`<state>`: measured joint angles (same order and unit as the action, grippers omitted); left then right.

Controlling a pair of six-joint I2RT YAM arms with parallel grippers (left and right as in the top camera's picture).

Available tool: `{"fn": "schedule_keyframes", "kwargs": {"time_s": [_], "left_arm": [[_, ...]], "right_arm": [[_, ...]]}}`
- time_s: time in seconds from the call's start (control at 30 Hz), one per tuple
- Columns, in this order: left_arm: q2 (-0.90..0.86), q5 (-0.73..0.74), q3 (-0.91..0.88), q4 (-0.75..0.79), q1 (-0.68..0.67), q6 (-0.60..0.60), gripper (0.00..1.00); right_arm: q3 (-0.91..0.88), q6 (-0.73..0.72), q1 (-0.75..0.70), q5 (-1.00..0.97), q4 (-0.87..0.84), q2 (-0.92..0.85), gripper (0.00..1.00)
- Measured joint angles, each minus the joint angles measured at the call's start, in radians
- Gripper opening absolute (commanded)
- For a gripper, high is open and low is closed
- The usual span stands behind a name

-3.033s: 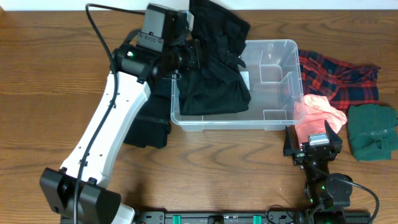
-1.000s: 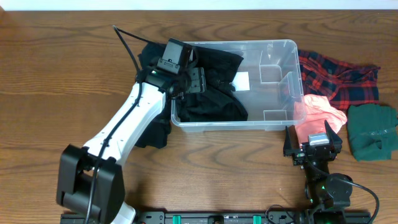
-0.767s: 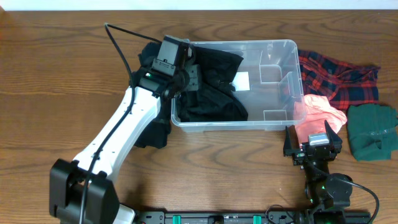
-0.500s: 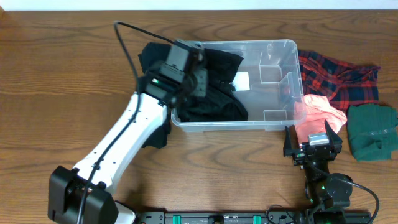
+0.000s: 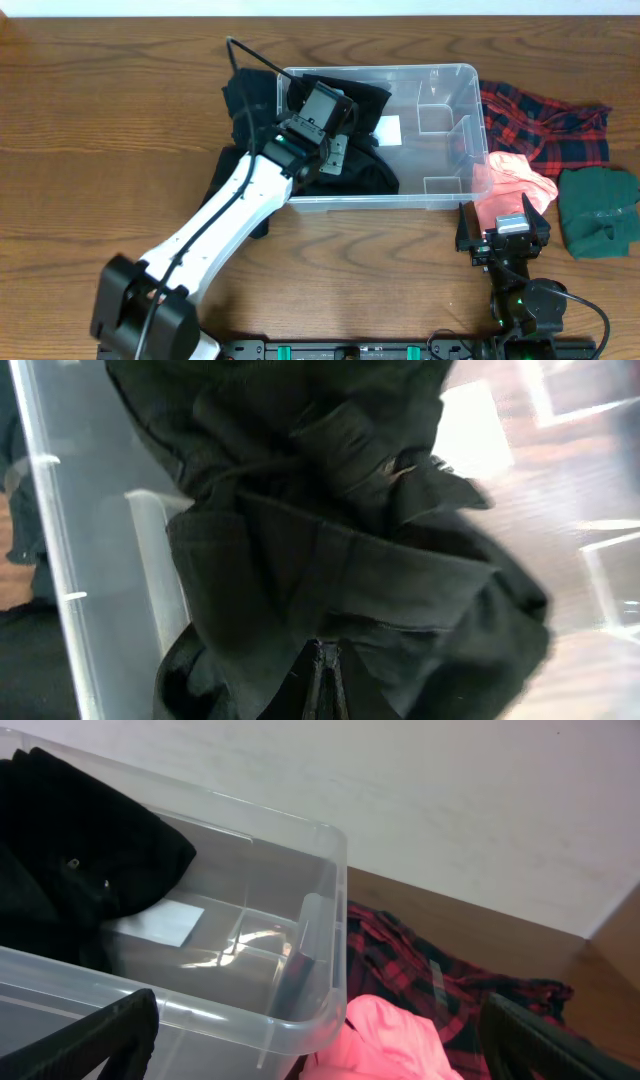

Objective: Pack container
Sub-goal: 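Open the left gripper and press the jacket down in the bin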

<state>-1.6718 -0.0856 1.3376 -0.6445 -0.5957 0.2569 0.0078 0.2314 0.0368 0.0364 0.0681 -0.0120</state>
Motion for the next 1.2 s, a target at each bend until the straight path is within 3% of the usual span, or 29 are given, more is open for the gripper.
{"fn": "schedule_keyframes", "kwargs": {"time_s": [0.43,0.83,1.03,1.2], "left_arm": [[-0.213,-0.02,0.0,0.006,0.0,-0.001,0.06],[-0.15,-0.023,0.029,0.006,0.0,-0.019,0.06],[-0.017,-0.027,0.067,0.108,0.0,-0.024,0.06],[-0.023,-0.063,0.077,0.18,0.0,-0.027,0.06]], "right_arm": [[0.0,0.0,0.0,0.0,0.0,0.0,0.99],[0.0,0.0,0.0,0.0,0.0,0.0,0.99],[0.0,0.0,0.0,0.0,0.0,0.0,0.99],[0.0,0.0,0.0,0.0,0.0,0.0,0.99]]}}
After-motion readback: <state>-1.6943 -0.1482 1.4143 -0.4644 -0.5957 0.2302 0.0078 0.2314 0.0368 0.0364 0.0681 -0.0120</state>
